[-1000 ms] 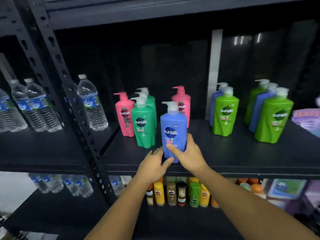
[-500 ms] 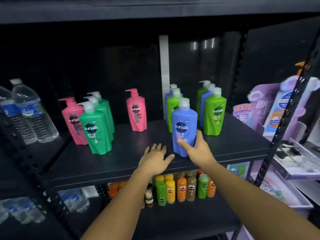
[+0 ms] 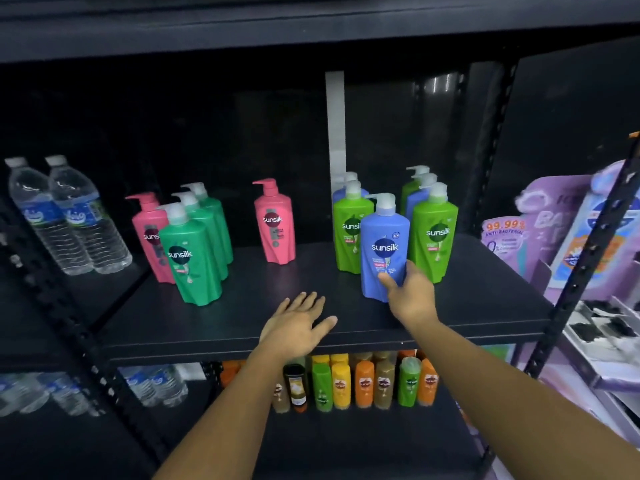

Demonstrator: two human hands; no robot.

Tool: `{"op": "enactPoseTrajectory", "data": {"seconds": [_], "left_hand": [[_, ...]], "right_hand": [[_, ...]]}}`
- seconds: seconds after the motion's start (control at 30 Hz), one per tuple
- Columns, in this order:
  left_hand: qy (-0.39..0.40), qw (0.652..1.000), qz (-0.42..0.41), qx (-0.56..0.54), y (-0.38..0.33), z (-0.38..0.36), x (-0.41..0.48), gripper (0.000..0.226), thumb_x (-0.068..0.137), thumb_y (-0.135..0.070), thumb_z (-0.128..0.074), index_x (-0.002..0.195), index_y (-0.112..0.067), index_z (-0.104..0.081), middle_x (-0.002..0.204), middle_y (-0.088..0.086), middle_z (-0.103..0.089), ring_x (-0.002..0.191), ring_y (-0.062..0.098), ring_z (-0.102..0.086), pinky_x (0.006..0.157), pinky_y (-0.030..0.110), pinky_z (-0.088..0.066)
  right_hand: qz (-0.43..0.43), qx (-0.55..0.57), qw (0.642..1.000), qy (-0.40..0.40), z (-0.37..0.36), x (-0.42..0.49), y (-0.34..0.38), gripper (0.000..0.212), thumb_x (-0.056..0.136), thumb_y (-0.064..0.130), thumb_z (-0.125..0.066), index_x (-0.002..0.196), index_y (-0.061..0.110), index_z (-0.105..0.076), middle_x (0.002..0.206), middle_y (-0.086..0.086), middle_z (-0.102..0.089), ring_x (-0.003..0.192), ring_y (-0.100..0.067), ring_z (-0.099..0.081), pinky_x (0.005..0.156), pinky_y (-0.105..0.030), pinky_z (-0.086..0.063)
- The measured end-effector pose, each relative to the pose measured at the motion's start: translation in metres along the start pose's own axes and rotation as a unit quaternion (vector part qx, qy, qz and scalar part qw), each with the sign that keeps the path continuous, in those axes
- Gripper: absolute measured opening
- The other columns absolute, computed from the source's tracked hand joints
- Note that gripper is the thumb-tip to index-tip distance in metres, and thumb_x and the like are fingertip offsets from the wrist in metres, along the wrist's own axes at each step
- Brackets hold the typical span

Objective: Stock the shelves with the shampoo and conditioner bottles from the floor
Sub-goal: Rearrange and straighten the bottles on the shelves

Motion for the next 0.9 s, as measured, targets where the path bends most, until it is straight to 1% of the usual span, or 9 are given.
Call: {"op": "enactPoseTrajectory", "data": {"seconds": [0.1,0.17,0.23,0.3,0.4,0.5,0.63,0.73,0.9], "left_hand": [[-0.018,1.000,0.001,-0.004,0.000,-0.001,-0.002,0.072,0.103,-0.067,-0.016,0.164,-0.028,-0.014,0.171,-0.009,-0.006,0.157,0.007,0.001,0.128,0.034,0.002],[-0.041,0.999,0.003,-0.009,0.000,-0.001,-0.006,0.072,0.104,-0.066,-0.017,0.163,-0.026,-0.018,0.171,-0.009,-0.010,0.157,0.006,-0.001,0.128,0.033,0.000],[-0.068,0.998,0.001,-0.017,0.001,-0.001,-0.012,0.069,0.105,-0.063,-0.020,0.162,-0.024,-0.023,0.170,-0.008,-0.016,0.157,0.005,-0.006,0.128,0.030,-0.002],[-0.090,0.995,-0.009,-0.038,0.004,0.000,-0.021,0.066,0.106,-0.059,-0.025,0.161,-0.022,-0.030,0.168,-0.008,-0.024,0.156,0.004,-0.012,0.127,0.029,-0.005],[-0.110,0.991,-0.027,-0.070,0.020,0.001,-0.036,0.060,0.107,-0.055,-0.032,0.157,-0.022,-0.039,0.165,-0.006,-0.033,0.154,0.003,-0.019,0.127,0.028,-0.009],[-0.121,0.989,-0.021,-0.080,0.053,0.005,-0.056,0.055,0.108,-0.051,-0.036,0.155,-0.023,-0.043,0.162,-0.007,-0.038,0.152,0.002,-0.023,0.125,0.025,-0.009],[-0.139,0.987,0.023,-0.084,0.113,0.014,-0.087,0.051,0.108,-0.048,-0.040,0.154,-0.026,-0.046,0.161,-0.009,-0.040,0.152,0.003,-0.024,0.124,0.026,-0.009],[-0.145,0.983,0.068,-0.086,0.158,0.023,-0.107,0.051,0.108,-0.048,-0.040,0.154,-0.026,-0.046,0.162,-0.009,-0.039,0.153,0.005,-0.023,0.124,0.026,-0.009],[-0.130,0.978,0.129,-0.098,0.219,0.035,-0.118,0.048,0.108,-0.043,-0.041,0.153,-0.026,-0.047,0.163,-0.006,-0.037,0.154,0.012,-0.022,0.124,0.030,-0.010]], "right_hand": [[0.004,0.010,0.998,-0.055,0.008,-0.014,0.000,0.047,0.088,0.037,-0.075,0.120,0.007,-0.056,0.114,-0.010,-0.061,0.101,-0.028,-0.059,0.082,-0.038,-0.049],[0.045,-0.003,0.996,-0.078,0.008,-0.032,0.004,0.040,0.090,0.029,-0.073,0.118,0.007,-0.055,0.114,-0.008,-0.059,0.106,-0.029,-0.057,0.087,-0.038,-0.048],[0.102,-0.027,0.994,-0.032,-0.005,-0.048,0.013,0.034,0.093,0.030,-0.068,0.119,0.011,-0.057,0.114,-0.004,-0.060,0.109,-0.023,-0.057,0.088,-0.032,-0.046],[0.175,-0.079,0.978,0.082,-0.035,-0.061,0.029,0.037,0.097,0.036,-0.062,0.127,0.015,-0.059,0.119,0.000,-0.063,0.114,-0.017,-0.057,0.093,-0.030,-0.045],[0.257,-0.231,0.915,0.209,-0.086,-0.074,0.050,0.051,0.101,0.047,-0.050,0.140,0.015,-0.055,0.141,-0.002,-0.057,0.130,-0.021,-0.051,0.108,-0.036,-0.040],[0.264,-0.290,0.883,0.260,-0.126,-0.082,0.071,0.058,0.104,0.049,-0.041,0.147,0.012,-0.048,0.155,-0.007,-0.045,0.143,-0.025,-0.039,0.117,-0.039,-0.031],[0.272,-0.329,0.851,0.308,-0.175,-0.096,0.096,0.062,0.106,0.047,-0.032,0.154,0.008,-0.035,0.163,-0.011,-0.031,0.151,-0.027,-0.025,0.123,-0.044,-0.020],[0.254,-0.339,0.838,0.343,-0.207,-0.104,0.113,0.066,0.107,0.049,-0.025,0.159,0.007,-0.023,0.167,-0.011,-0.017,0.155,-0.028,-0.013,0.125,-0.048,-0.010],[0.239,-0.356,0.830,0.358,-0.240,-0.112,0.134,0.071,0.105,0.053,-0.018,0.161,0.010,-0.012,0.170,-0.007,-0.007,0.156,-0.025,-0.003,0.125,-0.053,-0.004]]}}
Point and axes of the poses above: each hand's wrist, its own x-axis towards the middle knuckle, its own z-axis out of the back of the hand, y = z × x, the point moved 7 cm from there along x, towards the middle knuckle
